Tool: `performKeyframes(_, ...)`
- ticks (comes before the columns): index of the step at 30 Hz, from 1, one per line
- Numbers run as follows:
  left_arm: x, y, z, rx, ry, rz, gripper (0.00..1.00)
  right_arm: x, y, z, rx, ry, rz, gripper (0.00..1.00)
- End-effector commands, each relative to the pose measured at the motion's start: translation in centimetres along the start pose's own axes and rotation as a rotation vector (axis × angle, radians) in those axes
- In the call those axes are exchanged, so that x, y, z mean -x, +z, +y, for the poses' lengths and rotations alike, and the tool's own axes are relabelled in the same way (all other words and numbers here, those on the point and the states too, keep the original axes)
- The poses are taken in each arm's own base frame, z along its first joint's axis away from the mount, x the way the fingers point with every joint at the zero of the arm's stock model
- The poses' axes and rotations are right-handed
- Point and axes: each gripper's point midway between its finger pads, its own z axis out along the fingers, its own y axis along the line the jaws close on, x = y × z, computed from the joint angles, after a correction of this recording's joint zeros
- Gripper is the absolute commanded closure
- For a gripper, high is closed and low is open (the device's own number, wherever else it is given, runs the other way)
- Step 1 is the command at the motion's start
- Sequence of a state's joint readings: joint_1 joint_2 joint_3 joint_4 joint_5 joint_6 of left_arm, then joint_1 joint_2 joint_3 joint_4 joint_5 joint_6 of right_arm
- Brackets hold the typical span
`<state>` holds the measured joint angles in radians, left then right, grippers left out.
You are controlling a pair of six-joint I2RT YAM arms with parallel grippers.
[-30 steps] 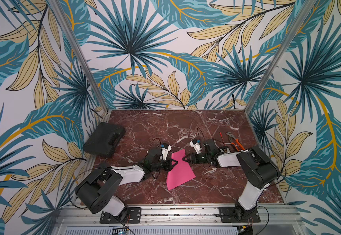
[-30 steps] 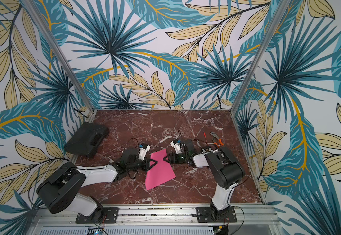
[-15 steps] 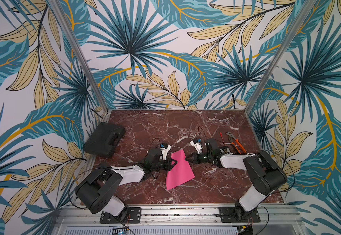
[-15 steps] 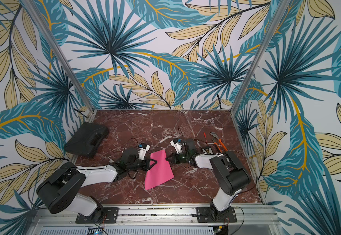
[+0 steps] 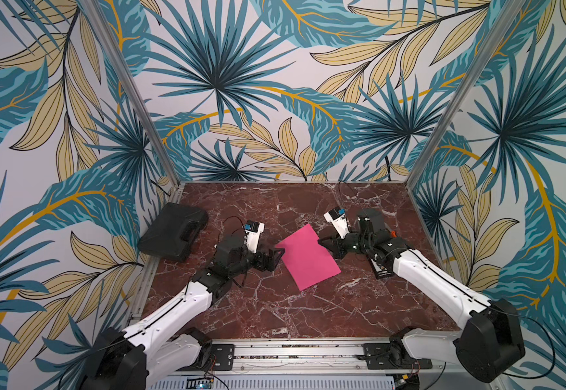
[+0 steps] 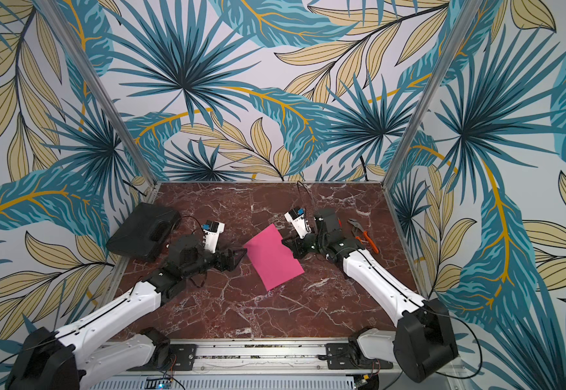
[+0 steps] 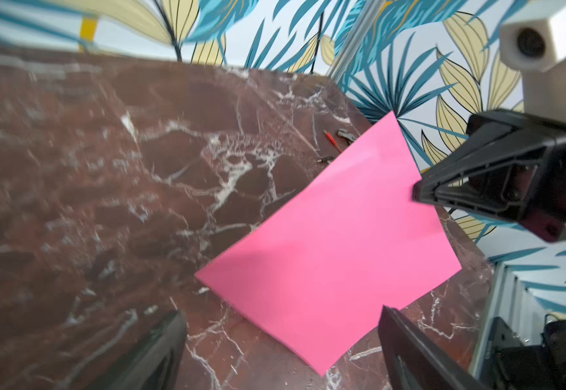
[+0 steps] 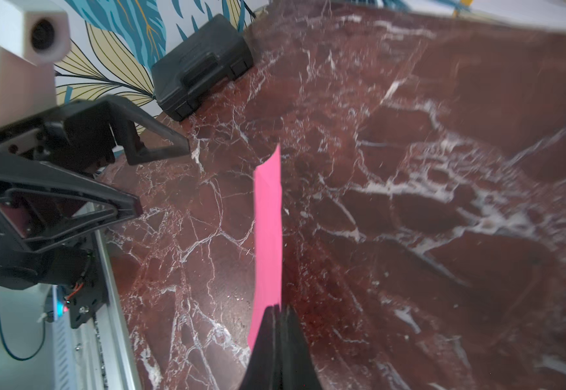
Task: Fold the square paper diagonally
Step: Pick up the paper from the center of the board.
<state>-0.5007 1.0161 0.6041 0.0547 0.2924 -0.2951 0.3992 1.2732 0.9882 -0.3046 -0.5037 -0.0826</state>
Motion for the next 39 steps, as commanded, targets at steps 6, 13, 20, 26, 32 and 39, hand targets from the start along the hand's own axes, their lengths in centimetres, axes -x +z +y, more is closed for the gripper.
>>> performKeyframes(6,5.5,-3.9,-7.1,-0.265,0.493,-0.180,0.06,0.9,-3.6,3.1,-0.026,-0.391,0.098,1.00)
performKeyframes(13,6.1,-2.8,-10.4,-0.494,0.569,-0.157,0.13,2.4,-4.9,5.5,0.019,-0.486,0.087,1.00)
performKeyframes(20,6.2,-1.1,-12.0,-0.577,0.604,-0.155,0.23,2.6,-4.9,6.8,0.063,-0.502,0.070,1.00)
performKeyframes(26,6.3,-0.7,-12.7,-0.632,0.575,-0.172,0.42,3.2,-5.4,7.7,0.088,-0.501,0.024,1.00)
performKeyframes(32,6.0,-0.5,-13.0,-0.667,0.540,-0.183,0.64,3.9,-5.9,8.6,0.117,-0.493,-0.036,1.00)
performKeyframes(39,6.0,-0.9,-13.0,-0.666,0.540,-0.190,0.86,3.5,-5.6,8.4,0.116,-0.482,-0.029,1.00)
